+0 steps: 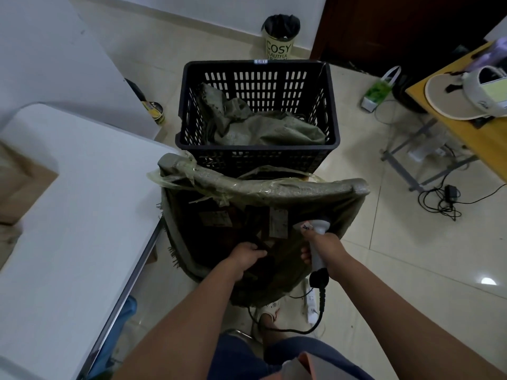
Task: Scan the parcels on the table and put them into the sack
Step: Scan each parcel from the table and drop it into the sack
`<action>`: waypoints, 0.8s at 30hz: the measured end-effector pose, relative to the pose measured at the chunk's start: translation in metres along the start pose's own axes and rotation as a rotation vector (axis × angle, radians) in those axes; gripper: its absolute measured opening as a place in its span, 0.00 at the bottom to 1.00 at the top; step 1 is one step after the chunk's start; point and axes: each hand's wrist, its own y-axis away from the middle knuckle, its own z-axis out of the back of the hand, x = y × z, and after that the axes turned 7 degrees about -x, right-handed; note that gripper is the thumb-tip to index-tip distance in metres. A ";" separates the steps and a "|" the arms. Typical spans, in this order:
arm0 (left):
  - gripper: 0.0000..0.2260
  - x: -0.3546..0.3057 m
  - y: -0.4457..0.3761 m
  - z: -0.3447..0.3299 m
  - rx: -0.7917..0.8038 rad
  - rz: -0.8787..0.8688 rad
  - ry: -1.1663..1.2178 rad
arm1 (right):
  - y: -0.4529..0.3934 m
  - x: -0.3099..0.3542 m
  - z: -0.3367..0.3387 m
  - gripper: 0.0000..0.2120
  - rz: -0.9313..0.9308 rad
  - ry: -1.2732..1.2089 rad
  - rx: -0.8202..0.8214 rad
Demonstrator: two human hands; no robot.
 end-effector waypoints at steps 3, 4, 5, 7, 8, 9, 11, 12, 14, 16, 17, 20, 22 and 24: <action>0.05 0.016 -0.005 0.011 -0.019 0.029 0.061 | 0.004 -0.001 -0.003 0.17 0.011 0.011 0.015; 0.08 0.020 -0.005 0.015 -0.040 0.044 0.067 | 0.006 -0.001 -0.005 0.17 0.012 0.016 0.021; 0.08 0.025 -0.005 0.020 -0.052 0.050 0.073 | 0.009 -0.001 -0.007 0.17 0.016 0.019 0.028; 0.03 0.034 -0.005 0.030 -0.069 0.061 0.092 | 0.015 0.001 -0.014 0.16 0.034 0.035 0.052; 0.03 0.038 -0.002 0.035 -0.076 0.062 0.108 | 0.018 0.002 -0.017 0.15 0.048 0.047 0.076; 0.08 0.043 -0.002 0.041 -0.076 0.058 0.132 | 0.022 0.003 -0.021 0.15 0.062 0.062 0.105; 0.12 0.052 0.007 0.056 -0.063 0.047 0.173 | 0.032 0.007 -0.033 0.15 0.097 0.109 0.172; 0.13 0.053 0.013 0.062 -0.052 0.039 0.188 | 0.035 0.009 -0.036 0.16 0.114 0.135 0.193; 0.13 0.064 0.024 0.081 -0.056 0.011 0.202 | 0.046 0.015 -0.052 0.17 0.164 0.210 0.235; 0.12 0.081 0.036 0.107 -0.091 -0.023 0.210 | 0.061 0.025 -0.077 0.17 0.215 0.292 0.290; 0.11 0.092 0.041 0.121 -0.116 -0.033 0.223 | 0.071 0.030 -0.092 0.17 0.235 0.332 0.326; 0.08 0.128 0.064 0.168 -0.171 -0.062 0.252 | 0.107 0.039 -0.151 0.17 0.311 0.468 0.427; 0.09 0.156 0.084 0.204 -0.215 -0.076 0.265 | 0.137 0.038 -0.195 0.16 0.397 0.541 0.486; 0.09 0.186 0.107 0.244 -0.271 -0.081 0.301 | 0.170 0.035 -0.241 0.16 0.469 0.604 0.563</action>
